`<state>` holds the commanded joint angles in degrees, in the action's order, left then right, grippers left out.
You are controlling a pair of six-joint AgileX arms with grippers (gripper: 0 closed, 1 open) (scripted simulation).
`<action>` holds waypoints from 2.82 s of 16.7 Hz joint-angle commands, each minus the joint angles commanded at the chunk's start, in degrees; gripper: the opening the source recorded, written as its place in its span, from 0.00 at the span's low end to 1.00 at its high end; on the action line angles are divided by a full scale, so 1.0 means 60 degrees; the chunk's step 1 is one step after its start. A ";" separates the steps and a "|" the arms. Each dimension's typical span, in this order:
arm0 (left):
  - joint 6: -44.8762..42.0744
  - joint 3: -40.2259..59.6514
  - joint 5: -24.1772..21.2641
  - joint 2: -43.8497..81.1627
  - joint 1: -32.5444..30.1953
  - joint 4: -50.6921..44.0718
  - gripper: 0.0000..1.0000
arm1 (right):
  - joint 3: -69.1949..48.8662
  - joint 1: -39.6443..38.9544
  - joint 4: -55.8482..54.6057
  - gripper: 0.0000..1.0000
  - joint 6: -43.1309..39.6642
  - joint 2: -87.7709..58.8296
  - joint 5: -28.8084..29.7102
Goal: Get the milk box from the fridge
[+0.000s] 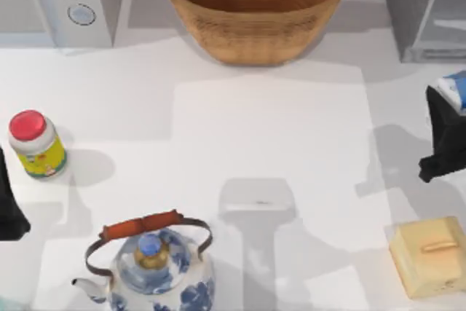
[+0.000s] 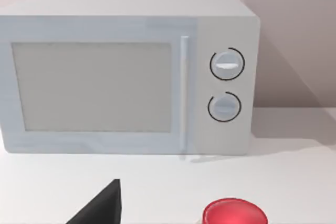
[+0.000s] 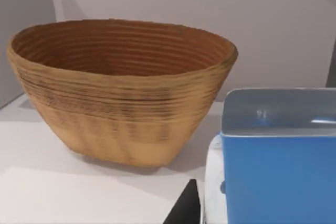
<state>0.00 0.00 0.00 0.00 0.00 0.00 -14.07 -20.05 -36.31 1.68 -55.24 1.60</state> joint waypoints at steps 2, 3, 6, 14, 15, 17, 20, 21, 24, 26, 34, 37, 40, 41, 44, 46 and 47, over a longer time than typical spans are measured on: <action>0.0000 0.0000 0.0000 0.0000 0.0000 0.0000 1.00 | -0.0479 -0.0665 -0.1229 0.00 0.0063 -0.1978 0.0050; 0.0000 0.0000 0.0000 0.0000 0.0000 0.0000 1.00 | -0.0718 -0.0988 -0.1835 0.00 0.0094 -0.2911 0.0073; 0.0000 0.0000 0.0000 0.0000 0.0000 0.0000 1.00 | -0.1432 -0.1890 -0.3582 0.00 0.0167 -0.5433 0.0130; 0.0000 0.0000 0.0000 0.0000 0.0000 0.0000 1.00 | -0.3227 -0.3588 -0.7410 0.00 0.0064 -1.0398 0.0185; 0.0000 0.0000 0.0000 0.0000 0.0000 0.0000 1.00 | -0.3413 -0.3725 -0.7767 0.00 0.0027 -1.0804 0.0183; 0.0000 0.0000 0.0000 0.0000 0.0000 0.0000 1.00 | -0.3717 -0.3937 -0.8341 0.00 -0.0047 -1.1449 0.0175; 0.0000 0.0000 0.0000 0.0000 0.0000 0.0000 1.00 | -0.4000 -0.4124 -0.8865 0.00 -0.0129 -1.2053 0.0165; 0.0000 0.0000 0.0000 0.0000 0.0000 0.0000 1.00 | -0.4033 -0.4146 -0.8927 0.00 -0.0140 -1.2119 0.0163; 0.0000 0.0000 0.0000 0.0000 0.0000 0.0000 1.00 | -0.4041 -0.4151 -0.8942 0.00 -0.0143 -1.2135 0.0163; 0.0000 0.0000 0.0000 0.0000 0.0000 0.0000 1.00 | -0.4003 -0.4104 -0.8920 0.00 -0.0122 -1.2115 0.0157; 0.0000 0.0000 0.0000 0.0000 0.0000 0.0000 1.00 | -0.6353 -0.4119 -0.7982 0.00 -0.0162 -1.3477 0.0145; 0.0000 0.0000 0.0000 0.0000 0.0000 0.0000 1.00 | -0.6799 -0.4108 -0.7755 0.00 -0.0160 -1.3706 0.0138; 0.0000 0.0000 0.0000 0.0000 0.0000 0.0000 1.00 | -0.6799 -0.4108 -0.7755 0.00 -0.0160 -1.3706 0.0138; 0.0000 0.0000 0.0000 0.0000 0.0000 0.0000 1.00 | -0.6799 -0.4108 -0.7755 0.08 -0.0160 -1.3706 0.0138; 0.0000 0.0000 0.0000 0.0000 0.0000 0.0000 1.00 | -0.6799 -0.4108 -0.7755 0.30 -0.0160 -1.3706 0.0138; 0.0000 0.0000 0.0000 0.0000 0.0000 0.0000 1.00 | -0.6799 -0.4108 -0.7755 0.45 -0.0160 -1.3706 0.0138; 0.0000 0.0000 0.0000 0.0000 0.0000 0.0000 1.00 | -0.6799 -0.4108 -0.7755 0.53 -0.0160 -1.3706 0.0138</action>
<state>0.00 0.00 0.00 0.00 0.00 0.00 -54.86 -44.70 -82.84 0.72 -137.47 2.43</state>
